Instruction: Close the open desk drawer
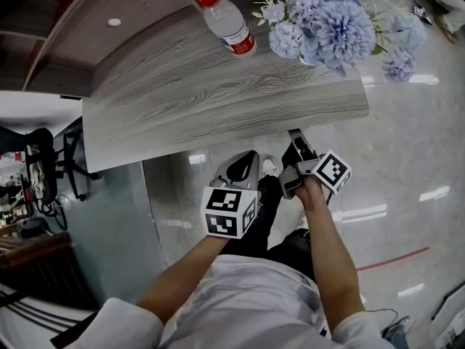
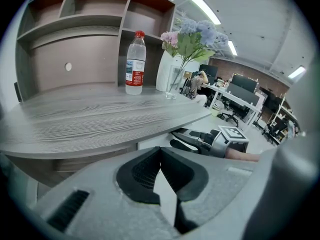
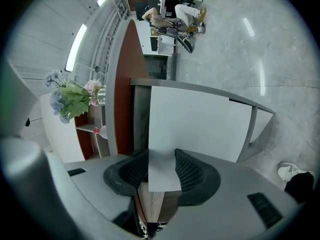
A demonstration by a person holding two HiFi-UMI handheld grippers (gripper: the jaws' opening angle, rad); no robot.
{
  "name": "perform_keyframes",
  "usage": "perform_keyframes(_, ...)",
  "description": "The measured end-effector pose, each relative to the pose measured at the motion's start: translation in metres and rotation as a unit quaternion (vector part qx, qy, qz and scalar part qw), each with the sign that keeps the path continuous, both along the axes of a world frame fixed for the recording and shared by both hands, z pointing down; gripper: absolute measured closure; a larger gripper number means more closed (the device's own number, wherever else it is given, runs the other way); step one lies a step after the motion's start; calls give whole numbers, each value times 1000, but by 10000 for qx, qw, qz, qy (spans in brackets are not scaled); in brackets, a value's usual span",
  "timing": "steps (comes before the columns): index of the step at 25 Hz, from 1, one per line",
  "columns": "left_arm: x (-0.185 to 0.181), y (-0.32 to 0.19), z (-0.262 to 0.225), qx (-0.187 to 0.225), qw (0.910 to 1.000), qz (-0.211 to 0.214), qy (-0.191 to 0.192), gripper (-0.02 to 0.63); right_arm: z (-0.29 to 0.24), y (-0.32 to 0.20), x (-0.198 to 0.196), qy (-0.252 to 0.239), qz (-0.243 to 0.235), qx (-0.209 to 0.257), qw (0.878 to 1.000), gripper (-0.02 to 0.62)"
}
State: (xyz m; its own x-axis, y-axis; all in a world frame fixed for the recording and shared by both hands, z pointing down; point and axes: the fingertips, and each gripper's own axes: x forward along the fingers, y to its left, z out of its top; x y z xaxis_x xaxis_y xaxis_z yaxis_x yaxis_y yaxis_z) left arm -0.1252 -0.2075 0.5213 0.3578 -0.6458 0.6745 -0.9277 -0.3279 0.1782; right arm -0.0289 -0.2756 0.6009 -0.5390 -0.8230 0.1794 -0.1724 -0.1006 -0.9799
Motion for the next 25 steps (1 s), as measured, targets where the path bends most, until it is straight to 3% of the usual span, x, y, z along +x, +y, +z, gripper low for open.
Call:
perform_keyframes(10,-2,-3,0,6,10000,-19,-24,601,5,-7,2,187,-125,91,9997,434)
perform_keyframes(15,1,-3,-5,46,10000,-34,-23,601,-8,-12,-5,-144,-158,295,9993,434)
perform_keyframes(18,4,1,-9,78,9999,-70,-18,601,-6,-4,-1,252,-305,160,9991,436)
perform_keyframes(21,8,7,-13,105,9999,-129,25,601,-22,-2,-3,436,-501,545,9963,437)
perform_keyframes(25,20,17,-21,175,9995,-216,144,601,-29,18,5,1241,-894,674,9859,470)
